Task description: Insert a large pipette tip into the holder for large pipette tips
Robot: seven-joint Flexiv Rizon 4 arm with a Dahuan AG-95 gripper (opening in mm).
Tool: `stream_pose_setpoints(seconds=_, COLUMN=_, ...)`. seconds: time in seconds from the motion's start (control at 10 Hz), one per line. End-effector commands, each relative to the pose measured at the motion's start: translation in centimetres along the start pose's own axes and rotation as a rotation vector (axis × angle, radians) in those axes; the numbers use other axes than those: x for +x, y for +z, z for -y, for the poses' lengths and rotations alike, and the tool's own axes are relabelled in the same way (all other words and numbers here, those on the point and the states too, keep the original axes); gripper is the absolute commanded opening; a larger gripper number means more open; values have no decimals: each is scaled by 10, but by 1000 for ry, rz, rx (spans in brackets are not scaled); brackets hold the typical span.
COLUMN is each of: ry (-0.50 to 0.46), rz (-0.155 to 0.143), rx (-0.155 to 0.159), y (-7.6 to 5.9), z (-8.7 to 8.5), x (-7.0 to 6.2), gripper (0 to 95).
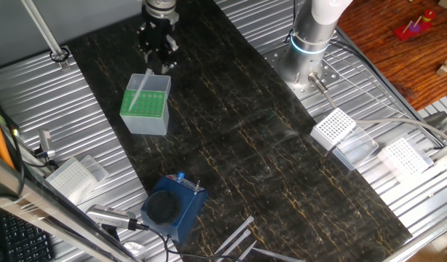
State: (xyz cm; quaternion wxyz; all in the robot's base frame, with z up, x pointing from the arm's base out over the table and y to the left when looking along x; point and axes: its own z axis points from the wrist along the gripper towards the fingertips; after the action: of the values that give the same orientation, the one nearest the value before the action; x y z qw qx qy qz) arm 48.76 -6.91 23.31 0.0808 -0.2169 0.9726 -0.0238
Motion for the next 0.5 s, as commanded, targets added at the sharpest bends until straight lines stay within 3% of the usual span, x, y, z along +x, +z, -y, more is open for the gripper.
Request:
stream_pose_setpoints(seconds=0.1, ry=191, rz=-168, rx=-10, y=-2, z=-22, x=11, gripper=0)
stream_pose_setpoints(seconds=0.5, ry=316, rz=-171, rx=1, y=22, z=-60, x=2, gripper=0)
